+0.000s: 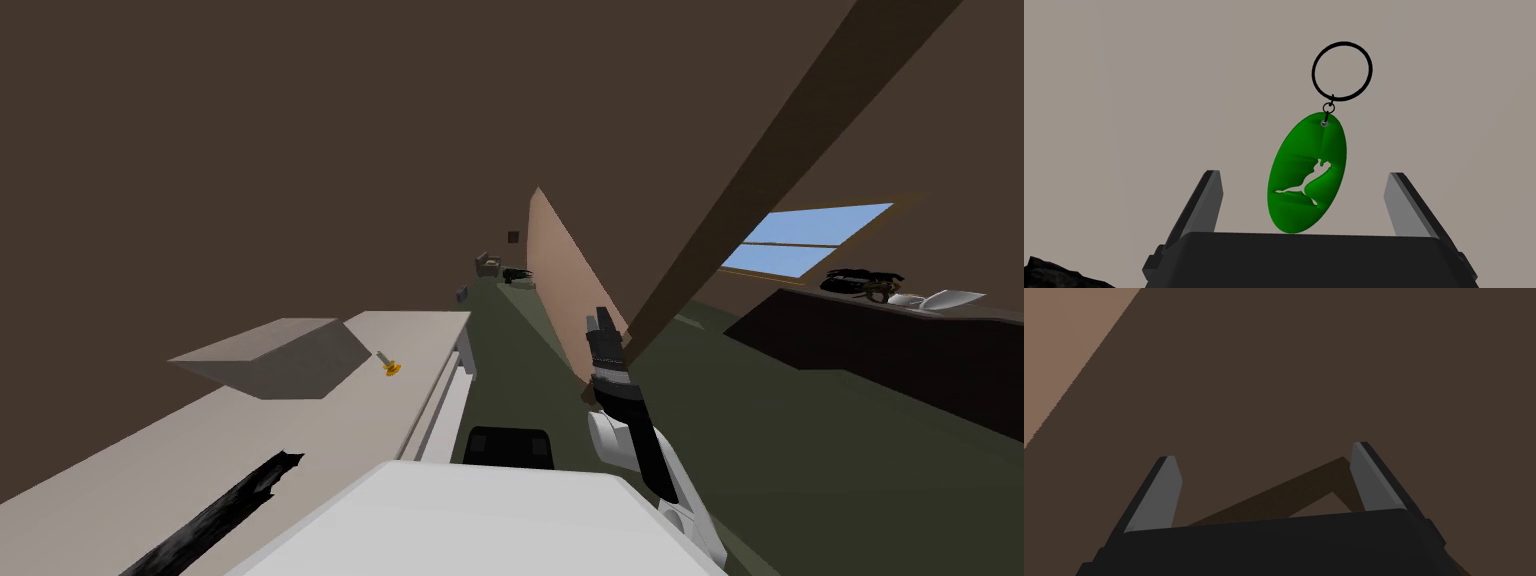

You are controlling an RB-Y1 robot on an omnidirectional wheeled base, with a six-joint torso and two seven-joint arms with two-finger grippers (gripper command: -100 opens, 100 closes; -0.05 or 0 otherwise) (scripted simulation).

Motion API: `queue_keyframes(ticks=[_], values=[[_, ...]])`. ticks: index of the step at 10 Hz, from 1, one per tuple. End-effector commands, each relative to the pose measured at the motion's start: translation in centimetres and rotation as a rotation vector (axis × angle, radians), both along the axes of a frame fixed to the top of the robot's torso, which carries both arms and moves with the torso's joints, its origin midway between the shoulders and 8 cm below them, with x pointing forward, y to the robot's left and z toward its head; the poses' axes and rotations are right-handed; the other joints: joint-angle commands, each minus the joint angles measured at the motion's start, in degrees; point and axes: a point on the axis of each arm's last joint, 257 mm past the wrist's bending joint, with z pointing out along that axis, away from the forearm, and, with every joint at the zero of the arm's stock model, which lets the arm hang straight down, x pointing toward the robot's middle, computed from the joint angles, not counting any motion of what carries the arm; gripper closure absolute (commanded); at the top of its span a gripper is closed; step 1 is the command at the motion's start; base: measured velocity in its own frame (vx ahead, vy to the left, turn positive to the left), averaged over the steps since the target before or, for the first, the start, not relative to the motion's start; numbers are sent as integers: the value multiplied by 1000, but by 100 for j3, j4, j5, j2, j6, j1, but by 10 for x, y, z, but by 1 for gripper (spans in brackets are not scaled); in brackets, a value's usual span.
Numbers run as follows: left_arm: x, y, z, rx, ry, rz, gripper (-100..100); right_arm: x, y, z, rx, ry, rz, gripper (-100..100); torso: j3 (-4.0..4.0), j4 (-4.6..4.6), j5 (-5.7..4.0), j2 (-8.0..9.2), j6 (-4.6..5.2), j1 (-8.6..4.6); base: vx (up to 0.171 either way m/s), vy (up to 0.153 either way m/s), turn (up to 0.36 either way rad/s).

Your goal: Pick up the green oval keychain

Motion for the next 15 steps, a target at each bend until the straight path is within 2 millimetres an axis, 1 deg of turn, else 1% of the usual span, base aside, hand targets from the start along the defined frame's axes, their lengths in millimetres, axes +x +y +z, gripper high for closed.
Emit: queue_keyframes(ticks=[1,9,10,11,15], values=[[5,2,-5,-1,-1,-6,-100,0,0,0,0,0,0,0,0,0,0,0,0,0,-8,-1,45],[26,10,-26,0,-4,-30,-100,0,0,0,0,0,0,0,5,2,-2,8,0,-8,-16,-8,28],[24,10,-24,-1,-5,-28,-100,0,0,0,0,0,0,0,4,2,-2,8,0,-8,-6,-4,4],[24,10,-24,-1,-4,-28,100,0,0,0,0,0,0,0,3,1,-3,6,0,-8,0,0,0],[24,10,-24,0,-5,-30,100,0,0,0,0,0,0,0,1,0,-2,2,-3,-6,0,0,0]])
